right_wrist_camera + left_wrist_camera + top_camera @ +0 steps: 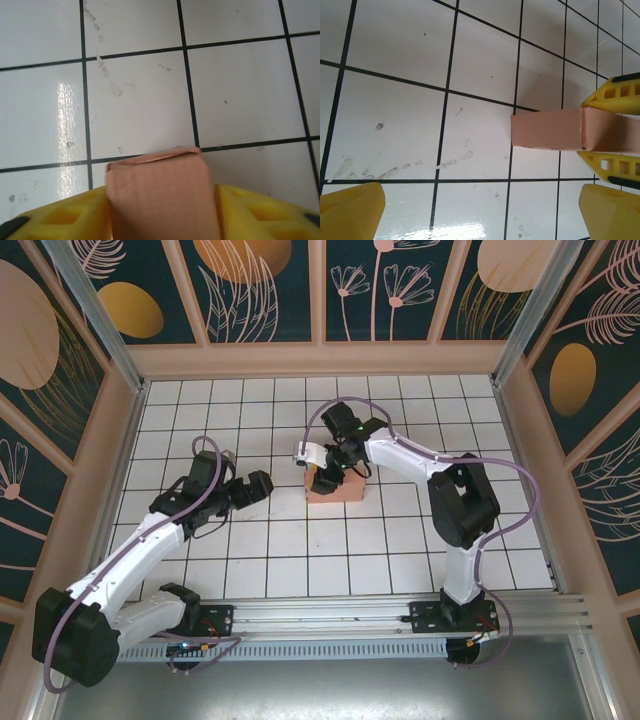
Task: Fold the paper box
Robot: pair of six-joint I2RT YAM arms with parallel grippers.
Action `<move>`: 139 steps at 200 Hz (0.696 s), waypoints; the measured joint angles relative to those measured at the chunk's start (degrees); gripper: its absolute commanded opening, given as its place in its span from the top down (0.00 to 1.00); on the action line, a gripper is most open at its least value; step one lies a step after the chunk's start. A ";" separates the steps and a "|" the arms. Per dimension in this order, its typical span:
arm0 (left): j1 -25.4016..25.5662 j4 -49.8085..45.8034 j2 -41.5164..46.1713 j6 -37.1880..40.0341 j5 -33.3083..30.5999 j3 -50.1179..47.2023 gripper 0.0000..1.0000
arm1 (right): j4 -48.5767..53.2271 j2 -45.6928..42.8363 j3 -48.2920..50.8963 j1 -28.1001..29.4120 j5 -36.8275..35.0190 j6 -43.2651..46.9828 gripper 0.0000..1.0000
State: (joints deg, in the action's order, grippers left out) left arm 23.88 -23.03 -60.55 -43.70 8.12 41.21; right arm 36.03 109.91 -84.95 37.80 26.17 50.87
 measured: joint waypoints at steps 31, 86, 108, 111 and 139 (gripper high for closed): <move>0.00 0.00 0.31 0.00 0.00 -0.37 0.01 | 0.68 -0.20 -0.07 0.22 0.22 0.66 0.62; 0.00 0.11 0.66 -0.07 -0.96 -1.18 0.01 | -9.66 -7.17 8.92 5.27 -12.24 -2.51 0.60; -0.57 0.70 0.92 -0.48 -1.46 -2.36 0.01 | -20.44 -10.93 15.65 9.07 -21.94 -3.45 0.60; -0.74 0.83 0.92 -0.55 -1.46 -2.58 0.01 | -21.94 -11.30 16.52 9.57 -23.19 -3.43 0.60; -2.12 1.88 0.90 -1.40 -1.11 -4.72 0.01 | -35.71 -12.98 23.69 13.57 -33.66 -3.19 0.59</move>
State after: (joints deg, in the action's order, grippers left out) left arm 21.76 -21.15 -59.66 -45.10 7.01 36.49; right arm 0.32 96.92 -61.25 51.37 -7.49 47.68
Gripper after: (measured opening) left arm 0.988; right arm 0.405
